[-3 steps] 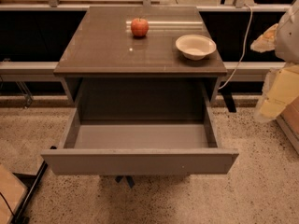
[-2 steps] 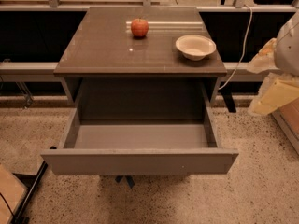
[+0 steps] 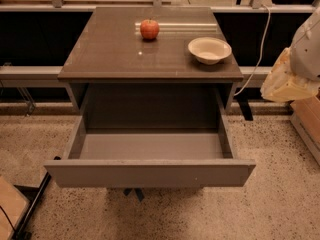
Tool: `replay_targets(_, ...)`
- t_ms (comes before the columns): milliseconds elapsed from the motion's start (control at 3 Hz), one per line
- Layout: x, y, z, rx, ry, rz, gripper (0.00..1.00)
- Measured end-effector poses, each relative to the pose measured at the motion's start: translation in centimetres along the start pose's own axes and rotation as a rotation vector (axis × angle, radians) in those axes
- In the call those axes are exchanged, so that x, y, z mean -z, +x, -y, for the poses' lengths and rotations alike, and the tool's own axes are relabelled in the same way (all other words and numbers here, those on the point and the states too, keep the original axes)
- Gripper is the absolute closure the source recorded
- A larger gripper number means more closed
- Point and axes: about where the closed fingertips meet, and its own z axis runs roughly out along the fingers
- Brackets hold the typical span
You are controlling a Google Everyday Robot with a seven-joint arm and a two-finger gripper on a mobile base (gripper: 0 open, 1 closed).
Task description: Close top drawer
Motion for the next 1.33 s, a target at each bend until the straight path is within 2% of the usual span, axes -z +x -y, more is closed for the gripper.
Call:
replay_targets(333, -4.4, -0.7, -2.6, 0.008, -0.075, 0.033, 1.0)
replay_targets(667, -8.7, -0.9, -5.3, 0.021, -0.131, 0.05, 1.0)
replay_targets(1000, -8.8, -0.9, -5.3, 0.021, -0.133, 0.044, 1.0)
replay_targets(1333, -13.9, -1.4, -7.8, -0.005, -0.175, 0.04, 1.0)
